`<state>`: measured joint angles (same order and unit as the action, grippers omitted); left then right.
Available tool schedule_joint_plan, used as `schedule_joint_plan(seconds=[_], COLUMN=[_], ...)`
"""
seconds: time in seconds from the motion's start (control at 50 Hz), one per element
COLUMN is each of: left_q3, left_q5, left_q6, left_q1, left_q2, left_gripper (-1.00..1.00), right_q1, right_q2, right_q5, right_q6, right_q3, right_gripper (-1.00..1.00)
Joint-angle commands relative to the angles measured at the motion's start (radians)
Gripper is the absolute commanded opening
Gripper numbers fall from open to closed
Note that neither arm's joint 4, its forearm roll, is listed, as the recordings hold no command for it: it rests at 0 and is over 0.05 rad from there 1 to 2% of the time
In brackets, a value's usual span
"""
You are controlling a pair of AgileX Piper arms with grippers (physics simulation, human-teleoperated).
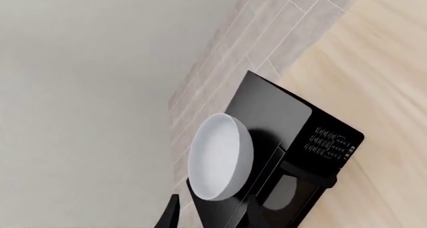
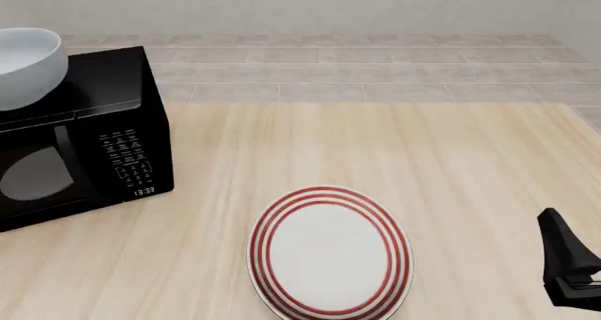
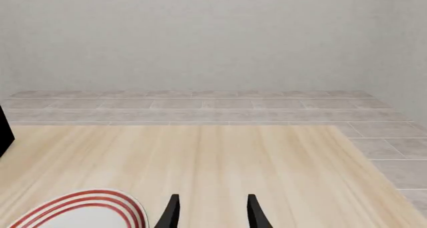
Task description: Pick up the white bowl and put it on the plate.
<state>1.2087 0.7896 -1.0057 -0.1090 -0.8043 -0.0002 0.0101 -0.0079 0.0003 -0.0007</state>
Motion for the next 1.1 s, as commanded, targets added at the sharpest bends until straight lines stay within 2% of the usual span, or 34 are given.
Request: schedule_joint_plan(seconds=[0.02, 0.2, 0.36, 0.76, 0.84, 0.94, 0.98, 1.1], left_q3=[-0.05, -0.077, -0.137, -0.153, -0.194, -0.189, -0.22, -0.225], left_q5=[-0.053, -0.084, -0.133, -0.203, -0.241, -0.241, -0.278, -0.295], left_q6=[-0.014, -0.018, -0.026, -0.016, -0.036, -0.032, -0.057, -0.039], left_q1=[-0.013, -0.018, -0.01, -0.032, -0.045, -0.046, -0.062, -0.065], left_q2=[-0.016, -0.031, -0.035, -0.092, -0.099, -0.105, -0.11, -0.127], left_gripper=[1.0, 1.0, 1.0, 1.0, 1.0, 1.0, 1.0, 1.0], right_q1=[0.0, 0.0, 0.001, 0.0, 0.0, 0.0, 0.0, 0.001], right_q2=[0.001, 0.001, 0.001, 0.001, 0.001, 0.001, 0.001, 0.001], right_q5=[-0.001, -0.001, -0.001, -0.001, -0.001, -0.001, -0.001, -0.001], right_q6=[0.0, 0.0, 0.0, 0.0, 0.0, -0.001, 0.0, 0.0], right_q3=[0.0, 0.0, 0.0, 0.0, 0.0, 0.0, 0.0, 0.0], right_gripper=[1.0, 1.0, 1.0, 1.0, 1.0, 1.0, 1.0, 1.0])
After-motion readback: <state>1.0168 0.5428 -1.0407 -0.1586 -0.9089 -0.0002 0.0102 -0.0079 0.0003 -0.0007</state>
